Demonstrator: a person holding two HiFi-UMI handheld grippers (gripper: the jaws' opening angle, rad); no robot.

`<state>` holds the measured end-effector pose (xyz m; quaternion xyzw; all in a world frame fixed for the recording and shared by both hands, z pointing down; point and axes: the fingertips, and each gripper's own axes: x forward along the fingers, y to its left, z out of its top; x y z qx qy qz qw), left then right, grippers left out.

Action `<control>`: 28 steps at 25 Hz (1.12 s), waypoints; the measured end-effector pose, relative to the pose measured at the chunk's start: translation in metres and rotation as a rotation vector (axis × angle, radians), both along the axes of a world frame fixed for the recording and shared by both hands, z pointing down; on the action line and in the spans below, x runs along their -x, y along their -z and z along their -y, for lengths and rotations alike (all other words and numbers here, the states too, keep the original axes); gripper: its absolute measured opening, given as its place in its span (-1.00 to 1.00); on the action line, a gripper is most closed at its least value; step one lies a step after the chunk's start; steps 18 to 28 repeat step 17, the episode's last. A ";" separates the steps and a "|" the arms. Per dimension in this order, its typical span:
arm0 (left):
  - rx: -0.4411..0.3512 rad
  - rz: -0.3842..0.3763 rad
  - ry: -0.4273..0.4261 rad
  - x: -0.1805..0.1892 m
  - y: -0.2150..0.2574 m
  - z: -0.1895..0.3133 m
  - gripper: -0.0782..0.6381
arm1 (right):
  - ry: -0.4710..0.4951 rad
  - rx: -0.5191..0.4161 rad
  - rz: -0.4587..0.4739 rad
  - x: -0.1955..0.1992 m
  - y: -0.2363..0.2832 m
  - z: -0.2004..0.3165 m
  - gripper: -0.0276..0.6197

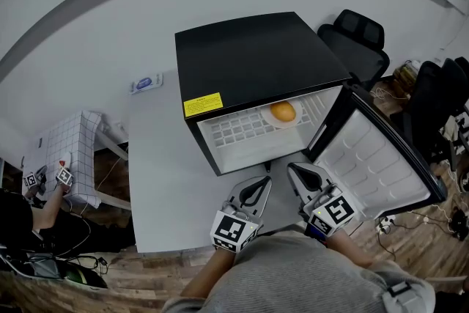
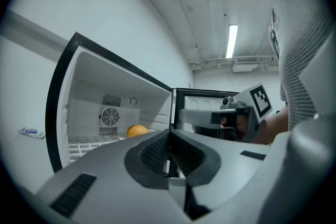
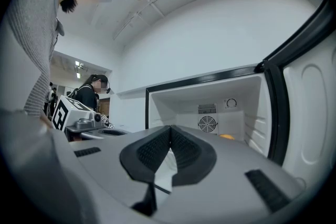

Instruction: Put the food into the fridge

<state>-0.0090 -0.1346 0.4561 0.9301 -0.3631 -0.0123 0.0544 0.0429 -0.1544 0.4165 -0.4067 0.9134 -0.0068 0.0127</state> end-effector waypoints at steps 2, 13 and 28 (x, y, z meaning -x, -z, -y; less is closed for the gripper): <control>-0.001 0.000 -0.001 -0.001 0.000 -0.001 -0.75 | 0.001 0.001 -0.003 0.000 -0.001 -0.001 -0.88; 0.001 -0.002 0.009 0.002 -0.002 -0.002 -0.75 | 0.011 0.011 -0.011 0.001 -0.004 -0.001 -0.88; -0.007 -0.005 0.012 0.004 0.002 0.000 -0.75 | 0.018 0.014 -0.014 0.005 -0.004 0.000 -0.88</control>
